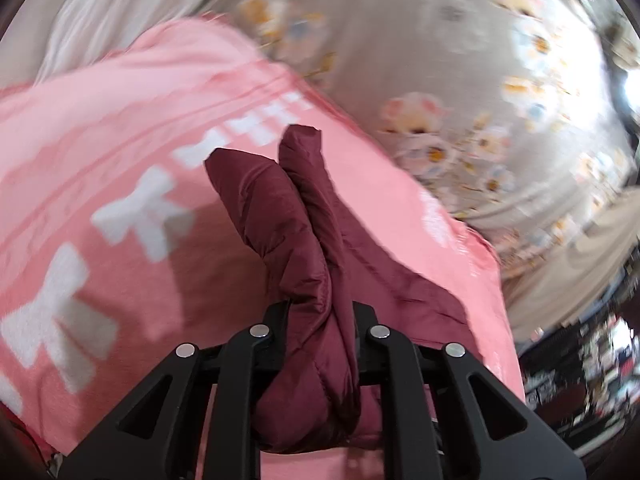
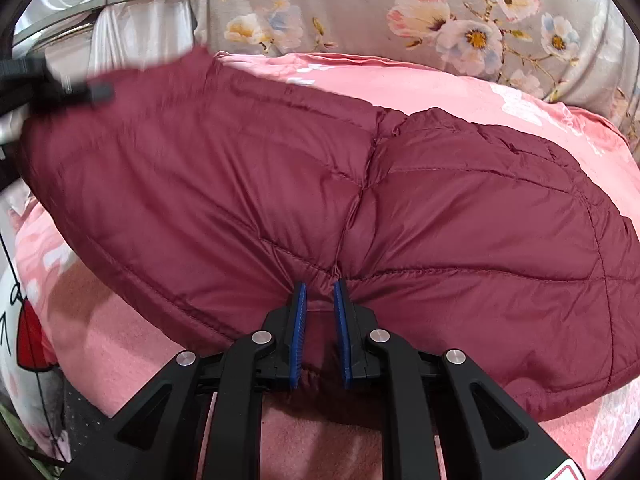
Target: Fold large clothes
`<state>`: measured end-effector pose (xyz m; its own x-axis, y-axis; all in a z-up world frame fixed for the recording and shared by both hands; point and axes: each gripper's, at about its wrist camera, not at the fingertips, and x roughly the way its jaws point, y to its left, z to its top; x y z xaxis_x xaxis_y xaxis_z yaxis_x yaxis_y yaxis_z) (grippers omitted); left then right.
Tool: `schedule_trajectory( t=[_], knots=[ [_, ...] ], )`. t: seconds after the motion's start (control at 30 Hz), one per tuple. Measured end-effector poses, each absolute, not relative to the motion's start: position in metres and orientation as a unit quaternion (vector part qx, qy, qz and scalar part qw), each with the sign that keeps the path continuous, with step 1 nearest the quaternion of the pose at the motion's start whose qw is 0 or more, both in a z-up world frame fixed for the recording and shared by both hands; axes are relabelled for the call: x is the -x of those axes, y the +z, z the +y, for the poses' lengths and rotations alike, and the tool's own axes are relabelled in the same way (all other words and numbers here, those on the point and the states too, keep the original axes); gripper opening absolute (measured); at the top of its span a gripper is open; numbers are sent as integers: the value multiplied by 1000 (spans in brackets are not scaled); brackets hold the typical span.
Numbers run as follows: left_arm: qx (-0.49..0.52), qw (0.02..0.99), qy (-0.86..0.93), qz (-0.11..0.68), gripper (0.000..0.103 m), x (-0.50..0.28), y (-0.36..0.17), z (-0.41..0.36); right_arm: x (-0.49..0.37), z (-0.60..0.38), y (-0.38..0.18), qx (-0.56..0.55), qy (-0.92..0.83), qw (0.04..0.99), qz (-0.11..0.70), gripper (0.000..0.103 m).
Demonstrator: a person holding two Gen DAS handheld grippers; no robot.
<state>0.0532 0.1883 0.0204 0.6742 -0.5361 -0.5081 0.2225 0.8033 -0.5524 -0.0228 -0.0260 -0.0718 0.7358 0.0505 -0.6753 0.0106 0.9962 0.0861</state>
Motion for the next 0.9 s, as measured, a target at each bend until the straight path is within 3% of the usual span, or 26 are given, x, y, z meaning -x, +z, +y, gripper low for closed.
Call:
schedule_trajectory(
  t=[0.3,0.7,0.9],
  knots=[
    [146,900,-285,295,13,-12,74,119,59,-63,-37,-108,8,944,312,10],
    [86,885,-347,298,13,7,89,41,55,-93,-82,-198,43,918,340,5],
    [63,871,-372,313,12,8,85,-3,68,-105,-75,-236,59,912,331,5]
  ],
)
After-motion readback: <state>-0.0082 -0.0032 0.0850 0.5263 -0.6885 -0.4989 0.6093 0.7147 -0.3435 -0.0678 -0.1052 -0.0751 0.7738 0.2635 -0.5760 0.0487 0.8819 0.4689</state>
